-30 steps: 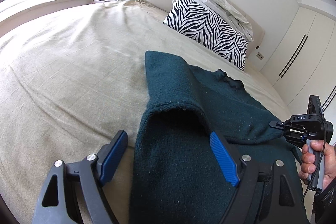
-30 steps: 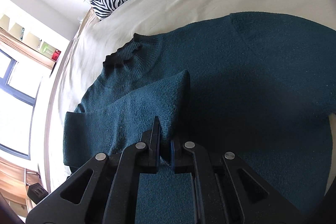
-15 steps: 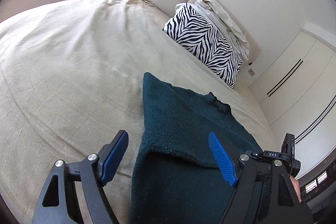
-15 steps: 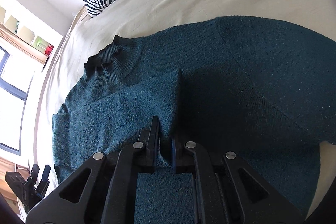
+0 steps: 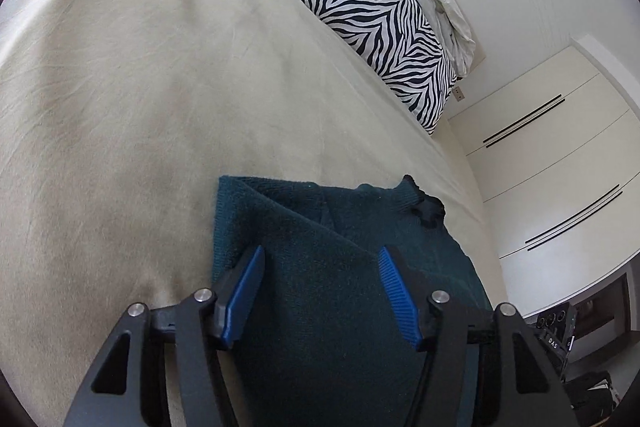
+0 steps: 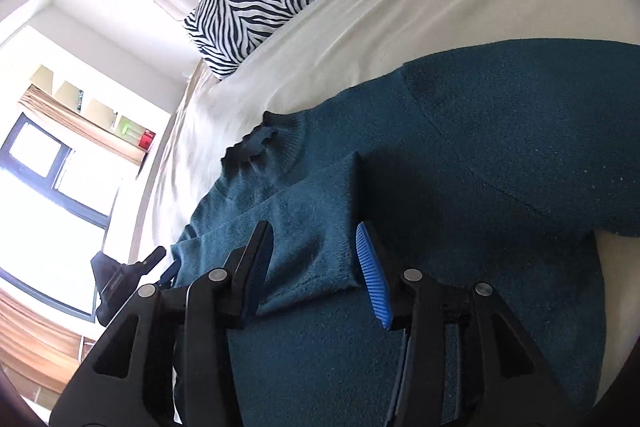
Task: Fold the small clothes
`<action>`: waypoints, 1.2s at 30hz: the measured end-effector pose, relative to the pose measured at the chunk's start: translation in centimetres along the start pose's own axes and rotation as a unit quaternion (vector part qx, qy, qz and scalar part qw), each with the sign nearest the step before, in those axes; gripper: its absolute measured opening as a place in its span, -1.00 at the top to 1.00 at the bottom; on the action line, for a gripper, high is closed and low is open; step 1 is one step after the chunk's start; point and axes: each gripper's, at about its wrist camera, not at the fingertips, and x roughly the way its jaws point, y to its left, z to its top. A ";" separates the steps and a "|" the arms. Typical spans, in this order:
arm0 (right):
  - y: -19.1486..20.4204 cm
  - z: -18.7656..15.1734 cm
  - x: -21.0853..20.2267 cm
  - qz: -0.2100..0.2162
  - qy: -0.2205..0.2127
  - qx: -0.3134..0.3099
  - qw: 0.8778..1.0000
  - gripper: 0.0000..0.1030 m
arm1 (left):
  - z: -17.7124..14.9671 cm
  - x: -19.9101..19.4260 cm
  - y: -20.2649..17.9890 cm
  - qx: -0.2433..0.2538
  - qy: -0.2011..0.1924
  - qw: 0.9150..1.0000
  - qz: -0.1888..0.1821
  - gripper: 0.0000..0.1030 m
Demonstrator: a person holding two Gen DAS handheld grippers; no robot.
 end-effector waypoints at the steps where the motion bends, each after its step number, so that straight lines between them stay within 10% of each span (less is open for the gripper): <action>1: 1.0 -0.1 0.5 0.011 0.010 -0.016 1.000 0.16 | 0.0 0.1 -0.2 0.005 -0.001 1.000 0.003 -0.22; 8: 1.3 -1.8 6.3 0.002 0.094 -0.004 0.996 0.20 | -1.6 -1.2 -0.3 0.001 -0.002 1.000 -0.011 -0.23; 20: -3.0 -4.3 2.0 0.032 0.058 0.047 0.997 0.19 | -8.8 -5.3 -2.3 0.070 0.020 0.997 0.002 -0.31; 26: -8.4 -6.2 -7.6 0.016 -0.037 0.112 0.993 0.16 | -11.4 -7.5 -5.0 0.081 0.018 0.997 0.010 -0.47; 36: -25.9 -12.0 -25.7 -0.028 -0.250 0.340 0.906 -0.05 | -16.6 -3.4 -11.0 0.081 0.060 0.994 -0.033 -0.60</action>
